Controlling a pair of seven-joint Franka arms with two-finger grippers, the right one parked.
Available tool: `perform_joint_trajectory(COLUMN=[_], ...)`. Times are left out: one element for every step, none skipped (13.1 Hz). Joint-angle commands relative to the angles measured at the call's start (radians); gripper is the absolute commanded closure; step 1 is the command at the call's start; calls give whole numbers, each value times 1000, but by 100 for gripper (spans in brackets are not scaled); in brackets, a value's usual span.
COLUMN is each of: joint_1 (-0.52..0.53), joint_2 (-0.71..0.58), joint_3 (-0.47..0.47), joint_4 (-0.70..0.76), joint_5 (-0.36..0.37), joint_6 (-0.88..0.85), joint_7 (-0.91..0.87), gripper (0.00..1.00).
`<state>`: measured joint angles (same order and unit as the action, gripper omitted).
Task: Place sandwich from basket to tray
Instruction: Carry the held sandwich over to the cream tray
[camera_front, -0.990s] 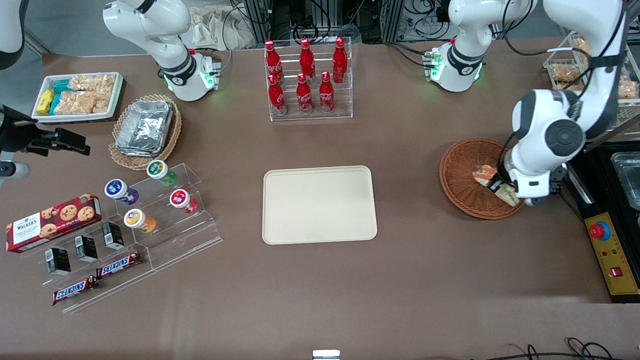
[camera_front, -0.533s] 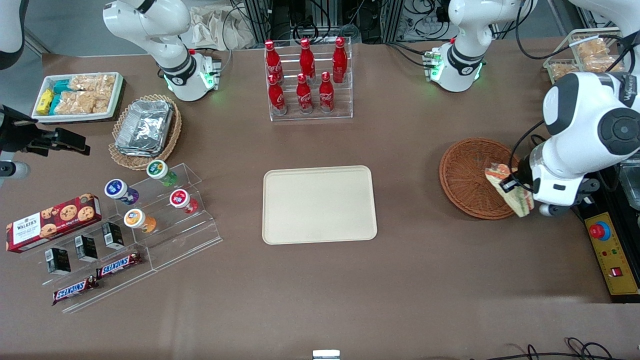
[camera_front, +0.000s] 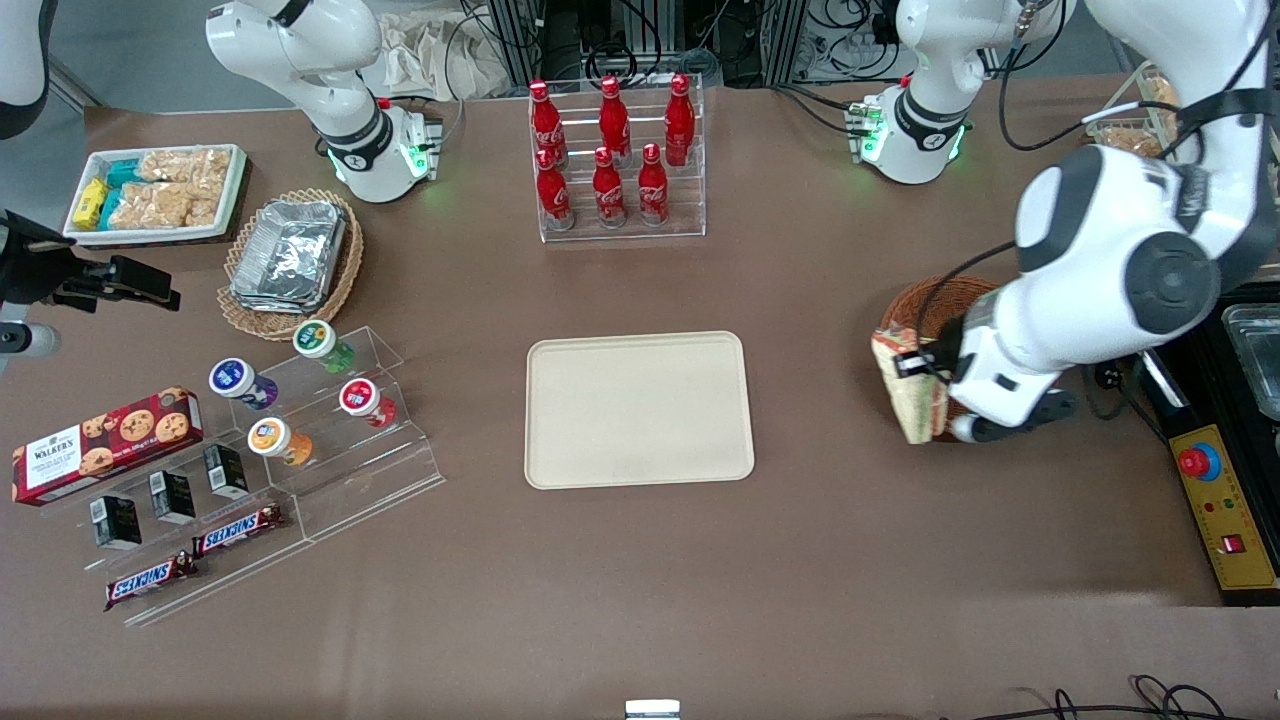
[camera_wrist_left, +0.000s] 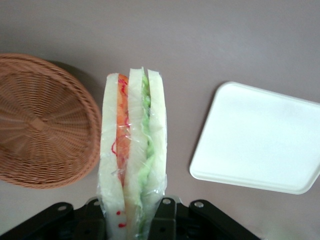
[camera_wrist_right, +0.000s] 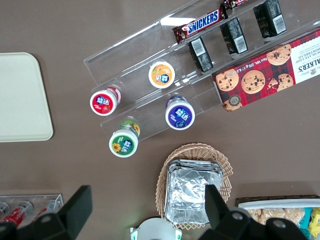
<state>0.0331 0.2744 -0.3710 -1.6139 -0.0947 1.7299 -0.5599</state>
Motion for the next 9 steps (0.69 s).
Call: perform_joint_trajectory(joint_1=[-117,-151,-189,-223,-240,-242,-243,-245,-246], joint_2=[78,110,143,178,205,233,265,293,304], joint_3=[3,3,3,3,3,3,1,0,-9], joint_4=[32,29,34,34,34,34,32,34,26], joint_5=[44,85,113,134,151,156,153,152,155], joint_6=[89,117,125,141,167,206,232,268,324], joint_7=[-99,-126,-129,-135,-147,-153,-143,-140,-153], gripper=[100,100,100,100,100,100,100,100,100])
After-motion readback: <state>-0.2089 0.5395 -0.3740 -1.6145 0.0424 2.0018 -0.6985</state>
